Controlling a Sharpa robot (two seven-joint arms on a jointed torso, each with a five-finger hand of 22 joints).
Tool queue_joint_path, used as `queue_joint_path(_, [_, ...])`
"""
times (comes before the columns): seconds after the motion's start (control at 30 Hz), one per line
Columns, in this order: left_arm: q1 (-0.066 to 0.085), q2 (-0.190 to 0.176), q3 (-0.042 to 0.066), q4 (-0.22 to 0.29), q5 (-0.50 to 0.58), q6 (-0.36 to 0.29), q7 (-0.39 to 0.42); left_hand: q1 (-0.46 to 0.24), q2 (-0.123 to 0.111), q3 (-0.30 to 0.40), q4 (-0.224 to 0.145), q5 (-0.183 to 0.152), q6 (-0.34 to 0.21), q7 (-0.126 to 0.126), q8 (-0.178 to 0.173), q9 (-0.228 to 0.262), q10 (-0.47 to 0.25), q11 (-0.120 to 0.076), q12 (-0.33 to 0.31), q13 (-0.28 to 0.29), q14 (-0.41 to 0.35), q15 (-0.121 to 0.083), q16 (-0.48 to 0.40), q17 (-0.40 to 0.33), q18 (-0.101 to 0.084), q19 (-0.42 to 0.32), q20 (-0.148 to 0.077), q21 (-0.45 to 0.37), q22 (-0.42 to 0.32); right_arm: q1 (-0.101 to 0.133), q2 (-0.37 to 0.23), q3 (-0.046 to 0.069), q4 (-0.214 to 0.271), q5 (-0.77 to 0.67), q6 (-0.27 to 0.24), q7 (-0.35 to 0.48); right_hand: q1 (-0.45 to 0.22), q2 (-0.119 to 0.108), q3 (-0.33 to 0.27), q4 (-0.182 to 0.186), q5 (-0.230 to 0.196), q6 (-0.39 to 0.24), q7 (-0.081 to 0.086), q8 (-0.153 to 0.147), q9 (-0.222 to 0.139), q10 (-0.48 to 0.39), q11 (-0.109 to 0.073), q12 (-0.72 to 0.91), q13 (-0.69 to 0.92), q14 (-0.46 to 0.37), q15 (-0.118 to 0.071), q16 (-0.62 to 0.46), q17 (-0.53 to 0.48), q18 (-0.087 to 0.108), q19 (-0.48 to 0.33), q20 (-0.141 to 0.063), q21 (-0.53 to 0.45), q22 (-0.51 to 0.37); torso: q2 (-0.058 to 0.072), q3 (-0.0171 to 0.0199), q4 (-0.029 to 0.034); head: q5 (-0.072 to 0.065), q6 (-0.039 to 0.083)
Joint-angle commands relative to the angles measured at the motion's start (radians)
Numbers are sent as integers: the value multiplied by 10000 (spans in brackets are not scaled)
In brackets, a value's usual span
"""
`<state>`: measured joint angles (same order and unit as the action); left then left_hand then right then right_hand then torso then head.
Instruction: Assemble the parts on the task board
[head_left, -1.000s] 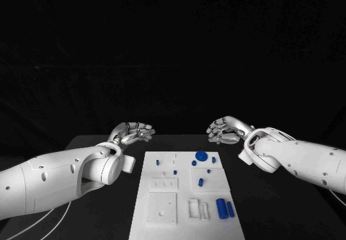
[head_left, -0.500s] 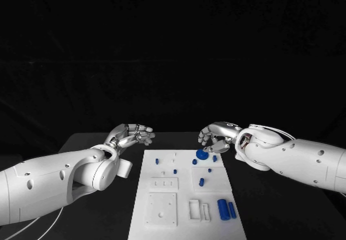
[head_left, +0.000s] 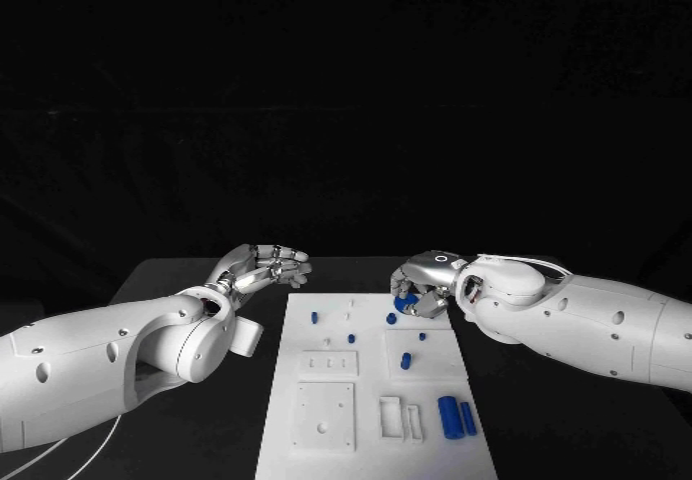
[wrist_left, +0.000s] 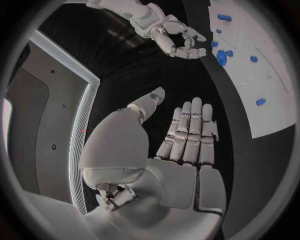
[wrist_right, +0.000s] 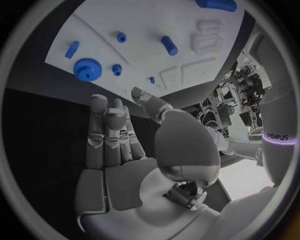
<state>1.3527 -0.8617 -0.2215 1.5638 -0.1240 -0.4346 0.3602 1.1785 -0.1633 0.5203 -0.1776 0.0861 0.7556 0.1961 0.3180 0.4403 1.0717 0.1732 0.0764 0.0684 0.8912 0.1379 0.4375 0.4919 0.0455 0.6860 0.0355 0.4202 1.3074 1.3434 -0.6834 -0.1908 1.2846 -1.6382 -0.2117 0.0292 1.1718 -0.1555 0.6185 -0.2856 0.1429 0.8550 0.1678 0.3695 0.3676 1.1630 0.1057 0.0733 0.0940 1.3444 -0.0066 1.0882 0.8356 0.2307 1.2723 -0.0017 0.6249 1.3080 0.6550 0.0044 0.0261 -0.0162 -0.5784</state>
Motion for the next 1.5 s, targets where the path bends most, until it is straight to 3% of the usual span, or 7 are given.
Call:
queue_joint_path(0.03, [50, -15, 17, 63, -74, 226, 63, -118, -6, 65, -23, -29, 25, 27, -34, -10, -71, 12, -63, -4, -80, 1, -68, -11, 64, -67, -5, -56, 170, -39, 61, 2, -89, -795, 264, -447, -123, -35, 95, 21, -123, 19, -54, -48, -21, -46, 51, -62, -40, -104, 30, 90, -37, 311, 146, -212, 87, 237, 106, 3, 38, -11, 20])
queue_joint_path(0.53, [142, -124, 46, 233, -74, 194, 40, -182, -41, 87, -6, -43, 20, 31, -42, -19, -119, 32, -91, -7, -74, 14, -93, -19, 85, -81, 15, -55, 174, -240, 258, 2, -345, -959, 57, -435, -162, -148, 329, 71, -314, 13, -38, -88, -43, -154, 90, -78, -158, -162, 70, 225, -144, 311, 107, -200, 195, 220, 275, 58, 80, 10, 12])
queue_joint_path(0.6, [154, -126, 50, 236, -75, 187, 41, -188, -51, 96, -5, -43, 19, 32, -44, -21, -140, 40, -99, -9, -74, 16, -99, -20, 91, -83, 18, -54, 175, -245, 282, 2, -386, -972, 25, -456, -164, -151, 368, 83, -354, 21, -38, -88, -44, -148, 89, -69, -170, -168, 70, 246, -163, 311, 103, -199, 209, 218, 268, 74, 162, -67, -20])
queue_joint_path(0.8, [176, -142, 60, 296, -78, 181, 27, -204, -74, 114, 2, -43, 9, 37, -51, -26, -177, 55, -109, -12, -67, 19, -107, -22, 100, -85, 24, -52, 177, -294, 373, 2, -480, -1104, -14, -521, -141, -190, 495, 100, -446, 41, -19, -91, -46, -84, 72, -42, -184, -182, 54, 306, -217, 311, 88, -202, 250, 215, 342, 99, 186, -74, -12])
queue_joint_path(1.17, [216, -187, 65, 412, -78, 184, 29, -221, -100, 137, 15, -42, -4, 48, -60, -32, -213, 69, -112, -12, -56, 20, -113, -22, 110, -81, 28, -47, 179, -335, 523, 3, -771, -1193, -31, -566, -165, -227, 599, 151, -559, 63, -17, -92, -49, -55, 67, -42, -196, -195, 49, 362, -272, 311, 86, -198, 294, 212, 523, 106, 253, -111, 79])
queue_joint_path(1.5, [278, -227, 73, 511, -78, 178, 26, -236, -113, 146, 25, -43, -3, 48, -60, -33, -226, 73, -111, -11, -57, 23, -121, -24, 112, -83, 31, -46, 179, -339, 568, 4, -872, -1237, 14, -573, -203, -239, 646, 201, -582, 72, -21, -94, -50, -61, 70, -51, -207, -203, 52, 391, -302, 311, 84, -194, 313, 208, 636, 104, 264, -110, 101])
